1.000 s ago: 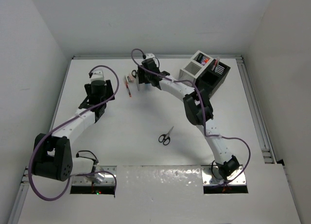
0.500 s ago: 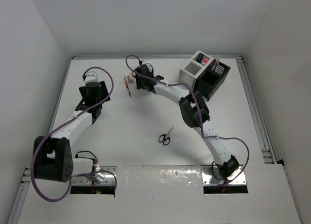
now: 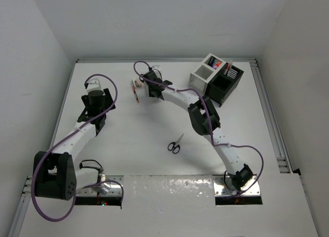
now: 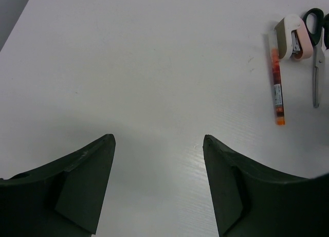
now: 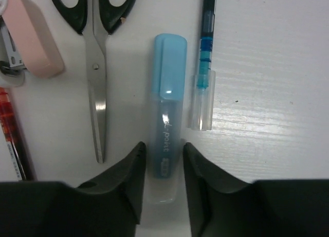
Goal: Sort the stationery into containers
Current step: Pick up the pen from the center of the board, then place the pen in the storage box.
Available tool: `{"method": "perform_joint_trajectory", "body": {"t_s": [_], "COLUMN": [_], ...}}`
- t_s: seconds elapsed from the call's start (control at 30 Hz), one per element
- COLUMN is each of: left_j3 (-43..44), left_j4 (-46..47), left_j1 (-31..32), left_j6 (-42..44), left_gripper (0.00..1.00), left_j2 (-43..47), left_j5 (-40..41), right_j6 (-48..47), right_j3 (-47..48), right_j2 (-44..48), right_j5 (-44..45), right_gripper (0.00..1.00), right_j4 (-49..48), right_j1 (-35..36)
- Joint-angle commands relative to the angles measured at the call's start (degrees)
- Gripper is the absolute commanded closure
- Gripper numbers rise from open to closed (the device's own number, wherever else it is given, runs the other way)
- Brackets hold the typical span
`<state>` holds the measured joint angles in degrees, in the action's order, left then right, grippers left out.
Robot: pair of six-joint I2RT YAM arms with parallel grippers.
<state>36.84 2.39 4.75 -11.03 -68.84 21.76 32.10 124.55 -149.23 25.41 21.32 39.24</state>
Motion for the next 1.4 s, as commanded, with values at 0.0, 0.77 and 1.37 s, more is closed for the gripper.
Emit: {"method": "perform_joint_trajectory", "body": {"t_s": [0.0, 0.77, 1.37], "left_j3": [-1.1, -0.3, 5.3], "left_j4": [2.8, 5.1, 6.4], "left_j1": [-0.8, -1.3, -1.4], "left_j6": [-1.1, 0.7, 1.4], "left_gripper": [0.33, 0.33, 0.33], "left_j2": [2.5, 5.7, -2.0], "left_j5": [-0.1, -3.3, -8.0], "right_j6": [2.1, -9.7, -21.1], "right_j3": [2.2, -21.8, -28.1], "right_j2": [0.2, 28.5, 30.5], "right_j5": [1.6, -14.7, -5.5], "right_gripper": [0.69, 1.00, 1.00], "right_j4": [4.4, -26.3, -41.9], "right_j1": [0.3, -4.3, -28.7]}}
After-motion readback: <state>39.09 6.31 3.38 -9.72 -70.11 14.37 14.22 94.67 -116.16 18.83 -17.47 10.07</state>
